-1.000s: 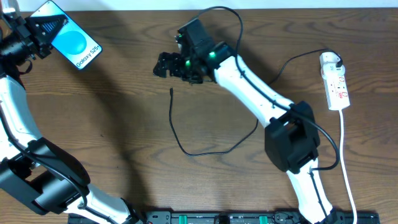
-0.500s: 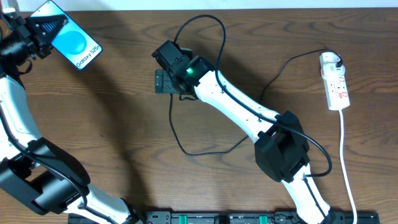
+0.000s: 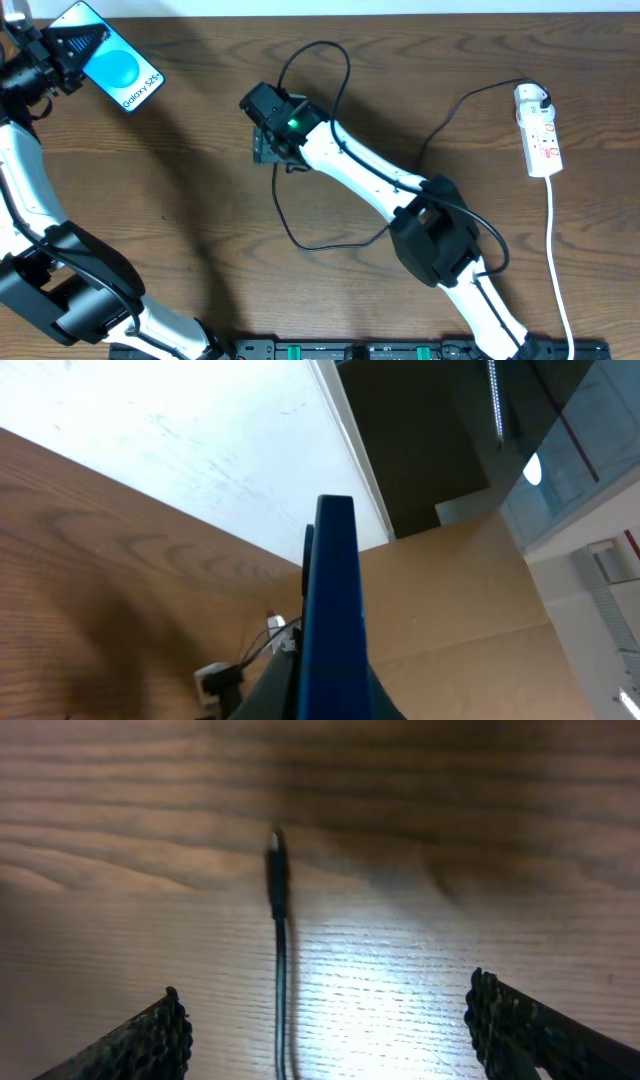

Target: Plug charger to phone and switch on socket

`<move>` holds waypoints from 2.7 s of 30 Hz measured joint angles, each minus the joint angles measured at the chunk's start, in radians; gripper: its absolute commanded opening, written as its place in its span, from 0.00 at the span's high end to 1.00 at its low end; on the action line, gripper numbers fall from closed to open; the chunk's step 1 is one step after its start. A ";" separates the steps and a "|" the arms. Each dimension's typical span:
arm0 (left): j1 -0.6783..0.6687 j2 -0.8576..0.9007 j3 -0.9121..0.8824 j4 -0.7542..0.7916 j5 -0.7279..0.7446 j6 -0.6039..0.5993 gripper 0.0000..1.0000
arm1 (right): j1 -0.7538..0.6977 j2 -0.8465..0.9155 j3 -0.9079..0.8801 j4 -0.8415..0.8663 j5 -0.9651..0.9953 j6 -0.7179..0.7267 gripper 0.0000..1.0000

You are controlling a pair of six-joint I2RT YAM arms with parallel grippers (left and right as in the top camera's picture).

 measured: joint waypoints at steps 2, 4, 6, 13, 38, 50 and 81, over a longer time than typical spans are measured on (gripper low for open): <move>0.000 0.000 0.000 0.000 0.000 0.000 0.93 | 0.000 0.002 0.000 -0.003 0.000 0.000 0.14; 0.000 0.000 0.000 0.000 0.000 0.000 0.93 | 0.003 0.003 0.000 -0.002 0.000 0.003 0.15; 0.000 0.000 0.000 0.000 0.000 0.000 0.93 | 0.004 0.006 0.000 -0.002 0.000 0.003 0.16; 0.000 0.000 0.000 -0.001 0.000 0.000 0.92 | 0.020 0.065 0.000 -0.005 -0.001 0.006 0.25; 0.000 0.000 0.000 -0.006 0.000 0.000 0.93 | -0.034 0.085 0.001 -0.267 0.091 0.021 0.91; 0.000 0.000 -0.011 -0.011 0.000 0.000 0.93 | -0.124 0.085 0.004 -0.283 0.089 0.079 0.43; 0.000 0.000 -0.011 -0.011 0.000 0.000 0.93 | -0.148 0.086 -0.005 -0.154 0.073 0.189 0.48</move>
